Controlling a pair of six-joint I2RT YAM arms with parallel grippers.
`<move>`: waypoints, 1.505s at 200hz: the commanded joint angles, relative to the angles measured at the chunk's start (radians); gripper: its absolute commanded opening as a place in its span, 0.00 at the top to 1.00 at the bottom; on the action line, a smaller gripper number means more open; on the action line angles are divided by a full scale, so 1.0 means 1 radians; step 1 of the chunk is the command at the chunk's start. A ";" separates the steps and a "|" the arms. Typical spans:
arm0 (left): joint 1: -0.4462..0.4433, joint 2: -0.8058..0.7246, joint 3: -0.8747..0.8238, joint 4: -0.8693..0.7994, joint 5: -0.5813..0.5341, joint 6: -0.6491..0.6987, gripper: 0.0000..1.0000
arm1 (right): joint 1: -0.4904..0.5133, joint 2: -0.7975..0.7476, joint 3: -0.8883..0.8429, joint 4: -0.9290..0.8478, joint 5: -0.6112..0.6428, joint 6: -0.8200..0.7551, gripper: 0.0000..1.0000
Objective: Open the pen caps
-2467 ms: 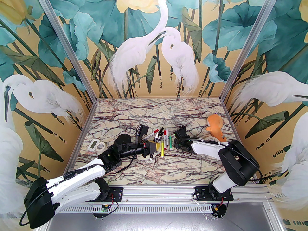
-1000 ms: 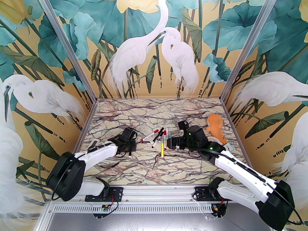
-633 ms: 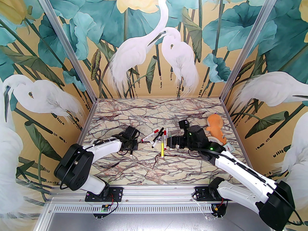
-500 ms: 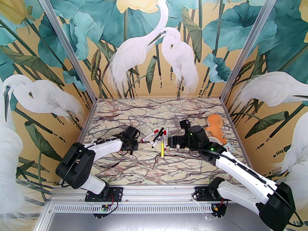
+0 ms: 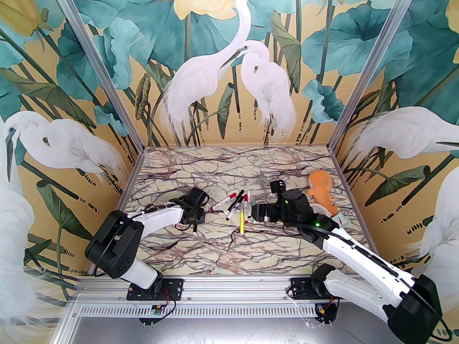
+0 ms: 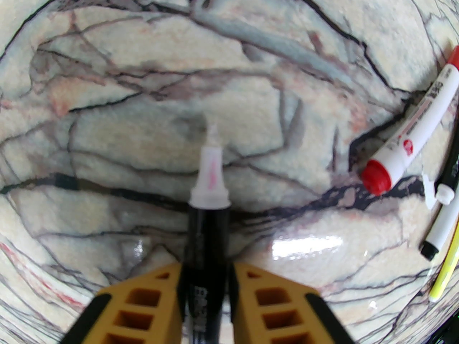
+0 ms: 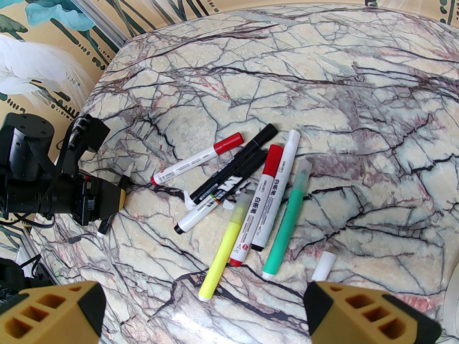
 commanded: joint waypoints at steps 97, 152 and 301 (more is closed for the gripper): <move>0.005 -0.029 0.005 -0.027 -0.016 -0.012 0.56 | -0.005 -0.027 -0.007 -0.001 -0.001 0.013 0.01; 0.006 -0.032 0.002 -0.025 -0.011 -0.011 0.59 | -0.005 -0.026 -0.016 0.011 -0.004 0.021 0.01; 0.004 -0.171 0.243 -0.214 0.237 0.118 0.37 | -0.005 -0.089 0.020 -0.063 -0.005 0.005 0.00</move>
